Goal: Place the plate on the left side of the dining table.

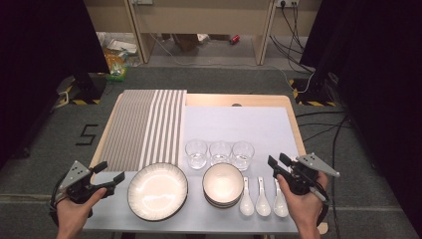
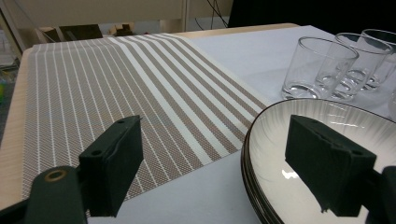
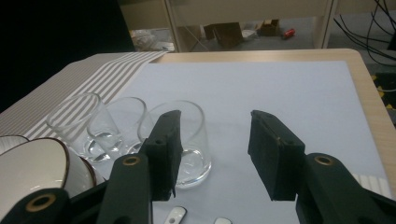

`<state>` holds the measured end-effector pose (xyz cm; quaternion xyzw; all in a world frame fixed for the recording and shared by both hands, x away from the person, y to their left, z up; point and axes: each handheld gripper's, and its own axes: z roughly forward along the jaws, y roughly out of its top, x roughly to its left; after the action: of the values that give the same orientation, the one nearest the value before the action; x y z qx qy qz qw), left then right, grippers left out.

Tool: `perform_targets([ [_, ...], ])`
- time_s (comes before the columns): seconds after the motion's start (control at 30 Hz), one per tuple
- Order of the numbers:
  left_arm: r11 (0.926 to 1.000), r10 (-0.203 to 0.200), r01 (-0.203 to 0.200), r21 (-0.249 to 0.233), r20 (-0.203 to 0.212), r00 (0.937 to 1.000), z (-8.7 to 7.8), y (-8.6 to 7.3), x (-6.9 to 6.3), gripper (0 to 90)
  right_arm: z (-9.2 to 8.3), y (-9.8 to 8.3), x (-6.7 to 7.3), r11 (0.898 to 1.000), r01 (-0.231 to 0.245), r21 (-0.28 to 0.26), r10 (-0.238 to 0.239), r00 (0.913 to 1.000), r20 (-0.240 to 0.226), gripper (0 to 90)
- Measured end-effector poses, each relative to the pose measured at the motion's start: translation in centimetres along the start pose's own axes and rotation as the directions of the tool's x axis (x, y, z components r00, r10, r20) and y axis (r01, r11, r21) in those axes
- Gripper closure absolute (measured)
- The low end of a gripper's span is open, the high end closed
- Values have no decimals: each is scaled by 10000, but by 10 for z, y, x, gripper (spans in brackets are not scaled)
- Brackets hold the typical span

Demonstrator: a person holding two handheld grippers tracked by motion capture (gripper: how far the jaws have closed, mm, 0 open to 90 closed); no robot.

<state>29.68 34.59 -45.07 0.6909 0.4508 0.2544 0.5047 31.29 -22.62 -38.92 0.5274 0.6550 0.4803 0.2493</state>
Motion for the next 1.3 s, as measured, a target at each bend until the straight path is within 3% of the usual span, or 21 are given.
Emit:
perform_targets([
  [0.3,10000,-3,3,-52,-120,9999,3,4,-2,197,9,10,20,9981,425,-435,-452,9969,-645,551],
  [0.47,10000,-37,37,-30,19,10000,3,3,-4,196,10,16,34,9963,619,-598,-676,9929,-980,551],
  [0.9,9999,59,-60,81,94,9999,-1,7,-10,201,22,24,81,9887,1359,-636,-1454,9721,-1839,587],
  [1.13,9994,230,-235,249,218,9995,6,8,-15,202,29,23,94,9875,1502,-477,-1570,9635,-2169,615],
  [1.3,9994,127,-134,313,236,9996,9,7,-18,207,33,23,103,9866,1589,-373,-1633,9572,-2390,650],
])
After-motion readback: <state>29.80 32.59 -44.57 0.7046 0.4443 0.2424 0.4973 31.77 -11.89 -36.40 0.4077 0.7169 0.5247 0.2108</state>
